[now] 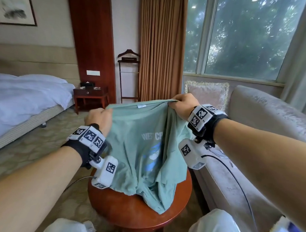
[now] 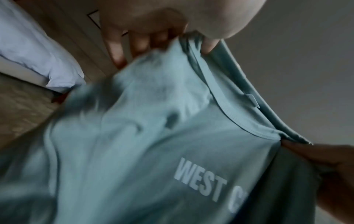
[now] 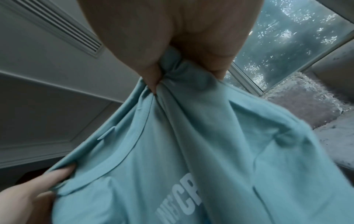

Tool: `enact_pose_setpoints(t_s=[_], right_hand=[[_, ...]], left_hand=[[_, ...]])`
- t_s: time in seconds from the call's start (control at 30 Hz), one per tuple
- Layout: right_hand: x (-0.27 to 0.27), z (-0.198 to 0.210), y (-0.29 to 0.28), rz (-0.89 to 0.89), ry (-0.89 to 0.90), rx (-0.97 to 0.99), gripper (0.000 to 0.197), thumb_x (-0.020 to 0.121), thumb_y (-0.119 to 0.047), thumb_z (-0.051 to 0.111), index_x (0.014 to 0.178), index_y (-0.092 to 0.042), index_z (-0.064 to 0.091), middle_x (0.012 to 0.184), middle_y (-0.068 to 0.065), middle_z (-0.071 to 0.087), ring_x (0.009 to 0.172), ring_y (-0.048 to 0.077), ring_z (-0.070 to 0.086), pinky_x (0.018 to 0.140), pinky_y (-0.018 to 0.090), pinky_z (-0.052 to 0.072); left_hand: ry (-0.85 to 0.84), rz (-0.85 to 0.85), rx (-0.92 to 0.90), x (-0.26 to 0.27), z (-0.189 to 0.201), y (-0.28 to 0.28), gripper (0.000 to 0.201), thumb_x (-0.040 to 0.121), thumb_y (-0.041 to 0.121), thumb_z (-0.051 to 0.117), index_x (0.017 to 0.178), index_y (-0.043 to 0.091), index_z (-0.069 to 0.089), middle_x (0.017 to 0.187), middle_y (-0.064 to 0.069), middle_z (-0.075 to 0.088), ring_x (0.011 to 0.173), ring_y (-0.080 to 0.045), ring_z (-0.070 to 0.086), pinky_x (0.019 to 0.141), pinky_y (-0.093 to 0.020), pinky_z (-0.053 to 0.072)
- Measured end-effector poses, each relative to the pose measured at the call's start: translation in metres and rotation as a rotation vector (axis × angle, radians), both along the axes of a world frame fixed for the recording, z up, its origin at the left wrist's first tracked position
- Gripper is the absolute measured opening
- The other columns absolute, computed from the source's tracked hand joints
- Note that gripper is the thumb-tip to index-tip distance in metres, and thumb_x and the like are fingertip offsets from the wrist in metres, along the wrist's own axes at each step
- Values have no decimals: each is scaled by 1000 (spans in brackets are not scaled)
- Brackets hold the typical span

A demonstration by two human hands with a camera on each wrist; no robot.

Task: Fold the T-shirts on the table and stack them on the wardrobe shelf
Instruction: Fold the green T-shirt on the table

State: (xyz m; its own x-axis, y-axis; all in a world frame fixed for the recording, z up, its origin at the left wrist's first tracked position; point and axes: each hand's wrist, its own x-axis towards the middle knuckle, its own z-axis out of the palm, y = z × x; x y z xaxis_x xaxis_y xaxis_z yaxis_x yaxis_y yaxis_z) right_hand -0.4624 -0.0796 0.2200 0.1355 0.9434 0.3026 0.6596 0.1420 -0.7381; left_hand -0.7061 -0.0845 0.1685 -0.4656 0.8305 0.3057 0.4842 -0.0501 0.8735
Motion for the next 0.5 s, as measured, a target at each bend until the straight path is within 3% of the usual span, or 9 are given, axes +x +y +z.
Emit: enact_pose_setpoints(t_s=[0.1, 0.2, 0.27, 0.37, 0.43, 0.5], right_hand=[[0, 14, -18, 42, 136, -14, 8, 86, -20, 63, 85, -16, 70, 82, 5, 66, 87, 25, 63, 74, 29, 50], [-3, 38, -45, 115, 242, -81, 8, 82, -18, 68, 82, -9, 68, 100, 16, 69, 97, 32, 65, 89, 39, 54], [-3, 54, -67, 147, 333, -103, 9, 76, -15, 70, 80, -7, 69, 107, 19, 70, 99, 34, 66, 93, 44, 53], [0, 75, -92, 222, 494, -161, 40, 57, -15, 72, 94, 0, 75, 103, 20, 72, 97, 38, 69, 93, 52, 52], [3, 87, -108, 303, 548, -210, 47, 59, -17, 68, 102, -1, 74, 108, 20, 70, 101, 39, 67, 96, 54, 49], [6, 96, -120, 368, 596, -230, 38, 69, -15, 61, 101, -3, 75, 109, 17, 71, 102, 37, 66, 97, 52, 48]], left_hand=[[-287, 62, 81, 4, 22, -20, 38, 89, 44, 56, 74, 10, 56, 102, -15, 64, 99, -36, 58, 90, -38, 45], [-358, 84, 118, 10, 47, -41, 49, 86, 52, 53, 105, 7, 63, 109, -9, 61, 102, -33, 56, 93, -36, 42], [-384, 63, 164, 13, 68, -57, 49, 85, 55, 53, 99, 9, 60, 109, -6, 62, 96, -30, 54, 88, -34, 41], [-385, 27, 237, 16, 98, -84, 59, 76, 63, 56, 93, 8, 64, 101, -6, 66, 94, -30, 59, 88, -37, 47], [-403, -3, 294, 15, 119, -99, 55, 70, 63, 59, 86, 11, 64, 95, -5, 68, 91, -31, 63, 87, -40, 51], [-413, -23, 339, 14, 137, -112, 54, 63, 63, 62, 83, 13, 61, 96, -5, 68, 90, -30, 63, 88, -41, 51]])
